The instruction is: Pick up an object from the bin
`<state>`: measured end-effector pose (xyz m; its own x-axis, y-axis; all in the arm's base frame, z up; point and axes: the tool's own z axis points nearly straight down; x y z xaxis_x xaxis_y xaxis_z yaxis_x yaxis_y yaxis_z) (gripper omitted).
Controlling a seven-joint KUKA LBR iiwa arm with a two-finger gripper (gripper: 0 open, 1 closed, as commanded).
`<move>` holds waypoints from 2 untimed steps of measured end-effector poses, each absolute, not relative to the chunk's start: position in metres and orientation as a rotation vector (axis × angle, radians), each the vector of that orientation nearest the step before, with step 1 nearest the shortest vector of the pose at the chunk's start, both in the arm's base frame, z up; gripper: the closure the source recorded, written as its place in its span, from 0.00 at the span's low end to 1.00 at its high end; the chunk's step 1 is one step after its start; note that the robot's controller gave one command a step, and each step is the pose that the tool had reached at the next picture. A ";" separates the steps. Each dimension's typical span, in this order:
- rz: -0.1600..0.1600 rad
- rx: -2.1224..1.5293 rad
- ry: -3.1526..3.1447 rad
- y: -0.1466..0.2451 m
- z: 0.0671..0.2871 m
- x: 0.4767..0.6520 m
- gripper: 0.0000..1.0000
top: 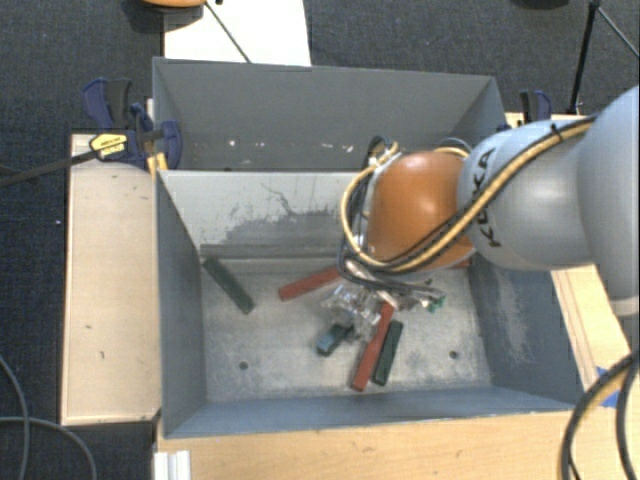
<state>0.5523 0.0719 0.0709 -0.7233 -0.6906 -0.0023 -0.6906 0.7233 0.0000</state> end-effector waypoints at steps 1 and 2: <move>0.001 -1.167 2.914 0.072 0.071 0.552 1.00; 0.001 -1.167 2.915 0.072 0.071 0.552 1.00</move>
Offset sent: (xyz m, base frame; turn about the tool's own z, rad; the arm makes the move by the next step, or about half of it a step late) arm 0.0000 0.0000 0.0000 0.0000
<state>0.5523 0.0719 0.0709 -0.7237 -0.6901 -0.0023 -0.6901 0.7237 0.0001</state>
